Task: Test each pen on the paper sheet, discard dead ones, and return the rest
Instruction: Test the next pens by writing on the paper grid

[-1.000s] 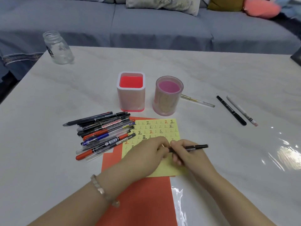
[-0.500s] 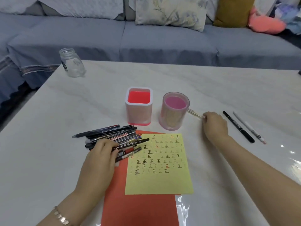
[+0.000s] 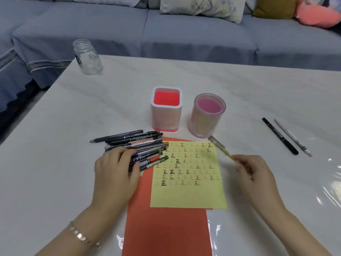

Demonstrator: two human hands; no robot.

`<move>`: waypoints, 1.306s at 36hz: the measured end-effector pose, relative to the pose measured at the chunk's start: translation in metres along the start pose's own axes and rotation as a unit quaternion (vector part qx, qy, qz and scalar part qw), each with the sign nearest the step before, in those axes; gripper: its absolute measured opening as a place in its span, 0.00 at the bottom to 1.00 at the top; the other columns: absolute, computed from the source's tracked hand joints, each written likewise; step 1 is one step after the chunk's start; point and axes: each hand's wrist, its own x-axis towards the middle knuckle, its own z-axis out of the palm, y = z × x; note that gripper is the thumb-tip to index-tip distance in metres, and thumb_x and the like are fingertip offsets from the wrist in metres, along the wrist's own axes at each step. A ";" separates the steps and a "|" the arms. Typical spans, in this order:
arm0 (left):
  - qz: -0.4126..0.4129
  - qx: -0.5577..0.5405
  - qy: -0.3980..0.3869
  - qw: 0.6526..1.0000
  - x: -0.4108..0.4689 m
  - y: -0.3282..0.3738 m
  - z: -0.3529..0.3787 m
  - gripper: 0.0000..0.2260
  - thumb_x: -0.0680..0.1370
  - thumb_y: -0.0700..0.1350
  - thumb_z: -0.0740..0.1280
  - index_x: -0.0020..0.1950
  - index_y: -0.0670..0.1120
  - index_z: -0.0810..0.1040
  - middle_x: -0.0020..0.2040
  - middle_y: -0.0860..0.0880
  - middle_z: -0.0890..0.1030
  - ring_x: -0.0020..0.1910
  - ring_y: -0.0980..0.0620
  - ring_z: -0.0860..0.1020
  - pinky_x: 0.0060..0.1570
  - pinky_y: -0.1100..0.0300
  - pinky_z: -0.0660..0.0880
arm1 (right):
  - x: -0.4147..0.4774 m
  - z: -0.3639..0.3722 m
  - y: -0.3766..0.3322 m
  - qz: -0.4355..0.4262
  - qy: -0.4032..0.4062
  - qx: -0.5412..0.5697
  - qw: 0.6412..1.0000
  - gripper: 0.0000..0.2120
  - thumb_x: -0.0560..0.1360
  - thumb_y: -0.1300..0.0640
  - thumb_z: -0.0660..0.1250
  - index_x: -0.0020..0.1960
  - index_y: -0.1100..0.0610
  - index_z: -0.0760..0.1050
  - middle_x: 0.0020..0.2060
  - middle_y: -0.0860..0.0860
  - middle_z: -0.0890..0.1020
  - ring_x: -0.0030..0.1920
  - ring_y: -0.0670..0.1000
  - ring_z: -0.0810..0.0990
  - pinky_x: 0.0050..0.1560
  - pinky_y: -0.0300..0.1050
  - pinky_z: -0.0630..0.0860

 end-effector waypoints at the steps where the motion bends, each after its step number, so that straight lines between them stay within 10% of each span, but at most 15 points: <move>1: 0.022 -0.026 0.003 0.999 0.001 0.007 -0.002 0.18 0.73 0.51 0.58 0.54 0.42 0.78 0.52 0.45 0.77 0.52 0.49 0.70 0.52 0.55 0.63 | -0.004 0.001 -0.008 -0.022 -0.017 0.014 1.000 0.15 0.75 0.67 0.61 0.49 0.47 0.75 0.44 0.42 0.75 0.47 0.38 0.73 0.45 0.26 0.67; 6: 0.232 -0.094 -0.002 0.968 0.005 0.042 -0.012 0.20 0.76 0.51 0.61 0.65 0.45 0.68 0.62 0.46 0.74 0.61 0.48 0.70 0.62 0.56 0.63 | -0.018 0.004 -0.045 -0.129 -0.114 0.027 0.985 0.10 0.76 0.58 0.62 0.50 0.47 0.79 0.44 0.41 0.75 0.48 0.40 0.75 0.48 0.27 0.68; 10: 0.324 -0.047 0.012 0.945 0.006 0.054 -0.009 0.11 0.79 0.50 0.58 0.57 0.46 0.71 0.47 0.48 0.82 0.48 0.49 0.77 0.52 0.56 0.68 | -0.024 0.000 -0.061 -0.200 -0.151 -0.013 0.968 0.10 0.74 0.49 0.61 0.52 0.45 0.78 0.42 0.40 0.76 0.41 0.40 0.75 0.40 0.27 0.69; 13: 0.294 -0.075 -0.039 0.952 0.004 0.057 -0.011 0.11 0.82 0.50 0.54 0.52 0.47 0.72 0.39 0.50 0.80 0.37 0.49 0.77 0.42 0.58 0.67 | -0.025 -0.007 -0.075 -0.104 -0.079 0.119 0.984 0.02 0.69 0.55 0.72 0.40 0.48 0.81 0.35 0.41 0.82 0.30 0.42 0.77 0.33 0.30 0.73; 18: 0.164 -0.220 -0.139 0.952 -0.008 0.072 -0.015 0.15 0.78 0.50 0.56 0.49 0.43 0.78 0.38 0.57 0.73 0.39 0.61 0.67 0.43 0.70 0.65 | -0.020 -0.008 -0.080 0.100 -0.116 0.414 0.897 0.10 0.60 0.64 0.74 0.39 0.60 0.78 0.26 0.53 0.78 0.20 0.48 0.71 0.23 0.36 0.69; 25: 0.174 -0.282 -0.144 0.933 -0.013 0.082 -0.015 0.11 0.78 0.49 0.57 0.46 0.44 0.76 0.35 0.65 0.66 0.36 0.71 0.67 0.38 0.79 0.61 | -0.034 0.028 -0.085 0.092 -0.161 0.391 0.901 0.14 0.69 0.49 0.63 0.36 0.59 0.66 0.20 0.46 0.64 0.21 0.44 0.60 0.22 0.32 0.58; 34: 0.086 -0.327 -0.227 0.913 -0.022 0.069 -0.022 0.10 0.74 0.62 0.54 0.45 0.58 0.69 0.29 0.57 0.71 0.28 0.57 0.67 0.30 0.68 0.61 | -0.039 0.019 -0.070 -0.003 -0.204 0.407 0.890 0.10 0.72 0.48 0.63 0.37 0.51 0.67 0.22 0.52 0.77 0.20 0.48 0.68 0.25 0.37 0.66; 38: 0.010 -0.203 -0.208 0.957 -0.025 0.047 -0.013 0.04 0.81 0.53 0.52 0.47 0.57 0.62 0.32 0.55 0.72 0.33 0.59 0.72 0.33 0.65 0.66 | -0.033 0.014 -0.034 -0.067 -0.115 0.246 0.960 0.07 0.75 0.45 0.59 0.48 0.42 0.75 0.46 0.43 0.84 0.46 0.43 0.81 0.49 0.31 0.72; 41: 0.035 -0.069 -0.187 0.979 -0.027 0.030 0.001 0.06 0.81 0.48 0.54 0.46 0.53 0.67 0.39 0.58 0.72 0.37 0.58 0.70 0.35 0.65 0.66 | -0.029 0.022 -0.009 -0.100 -0.159 0.069 0.980 0.11 0.70 0.40 0.60 0.52 0.35 0.69 0.64 0.33 0.71 0.68 0.37 0.64 0.66 0.38 0.60; 47: 0.095 0.005 -0.090 0.991 -0.037 0.009 0.014 0.11 0.74 0.45 0.55 0.43 0.44 0.77 0.41 0.48 0.77 0.40 0.52 0.67 0.36 0.59 0.66 | -0.026 0.042 0.017 -0.120 -0.230 -0.102 0.960 0.39 0.58 0.20 0.53 0.60 0.42 0.65 0.71 0.38 0.51 0.71 0.33 0.44 0.74 0.41 0.40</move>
